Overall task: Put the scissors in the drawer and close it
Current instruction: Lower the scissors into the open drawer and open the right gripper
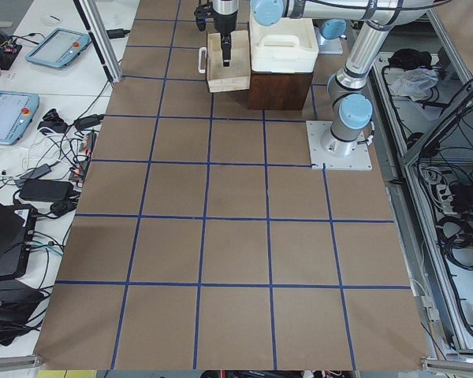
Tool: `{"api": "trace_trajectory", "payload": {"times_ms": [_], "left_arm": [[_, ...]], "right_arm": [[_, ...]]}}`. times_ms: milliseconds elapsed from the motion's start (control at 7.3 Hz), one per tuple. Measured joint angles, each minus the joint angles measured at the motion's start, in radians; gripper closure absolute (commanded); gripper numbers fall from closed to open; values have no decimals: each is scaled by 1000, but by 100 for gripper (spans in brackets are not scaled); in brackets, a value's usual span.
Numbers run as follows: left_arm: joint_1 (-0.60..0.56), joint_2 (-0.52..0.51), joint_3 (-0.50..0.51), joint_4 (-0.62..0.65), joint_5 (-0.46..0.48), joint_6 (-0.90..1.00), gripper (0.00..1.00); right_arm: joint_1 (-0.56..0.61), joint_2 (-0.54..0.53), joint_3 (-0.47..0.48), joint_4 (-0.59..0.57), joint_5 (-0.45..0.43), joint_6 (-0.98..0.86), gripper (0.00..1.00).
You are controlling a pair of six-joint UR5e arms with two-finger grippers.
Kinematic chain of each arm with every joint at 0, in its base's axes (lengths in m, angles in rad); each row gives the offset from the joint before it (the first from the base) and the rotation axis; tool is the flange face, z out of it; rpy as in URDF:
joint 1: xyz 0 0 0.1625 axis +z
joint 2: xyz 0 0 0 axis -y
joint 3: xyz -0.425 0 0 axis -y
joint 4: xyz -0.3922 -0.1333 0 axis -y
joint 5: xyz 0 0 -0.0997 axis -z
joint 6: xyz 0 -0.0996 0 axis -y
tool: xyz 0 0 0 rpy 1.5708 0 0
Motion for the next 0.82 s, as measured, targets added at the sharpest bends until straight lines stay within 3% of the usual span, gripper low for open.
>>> {"api": "trace_trajectory", "payload": {"times_ms": [411, 822], "left_arm": [[0, 0, 0, 0, 1, 0, 0], [-2, 0, 0, 0, 0, -1, 0]], "right_arm": [[131, 119, -7, -141, -8, 115, 96], [215, 193, -17, -191, -30, 254, 93]]}}
